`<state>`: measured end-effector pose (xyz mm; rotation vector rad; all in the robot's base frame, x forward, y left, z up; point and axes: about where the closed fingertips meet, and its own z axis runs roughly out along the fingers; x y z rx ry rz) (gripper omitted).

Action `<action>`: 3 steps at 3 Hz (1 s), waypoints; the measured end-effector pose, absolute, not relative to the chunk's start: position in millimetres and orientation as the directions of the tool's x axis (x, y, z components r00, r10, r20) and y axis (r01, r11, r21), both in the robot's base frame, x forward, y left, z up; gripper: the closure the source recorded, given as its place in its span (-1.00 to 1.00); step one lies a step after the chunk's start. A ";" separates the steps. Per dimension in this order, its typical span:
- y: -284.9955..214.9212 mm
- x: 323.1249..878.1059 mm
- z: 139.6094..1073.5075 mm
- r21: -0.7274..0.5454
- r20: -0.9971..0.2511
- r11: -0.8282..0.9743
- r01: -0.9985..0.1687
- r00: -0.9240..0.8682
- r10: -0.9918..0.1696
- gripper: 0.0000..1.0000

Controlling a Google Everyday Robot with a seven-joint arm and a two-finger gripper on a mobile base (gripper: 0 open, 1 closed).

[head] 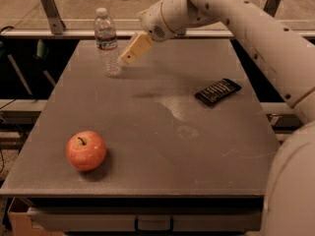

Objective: Knock water bottle over

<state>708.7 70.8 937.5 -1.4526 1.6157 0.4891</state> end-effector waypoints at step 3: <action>153.8 709.6 924.6 -0.028 -0.934 0.227 -0.973 -0.055 -0.352 -0.08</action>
Offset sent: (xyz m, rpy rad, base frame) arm -0.0071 0.0990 -0.0155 0.3115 0.2254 0.0804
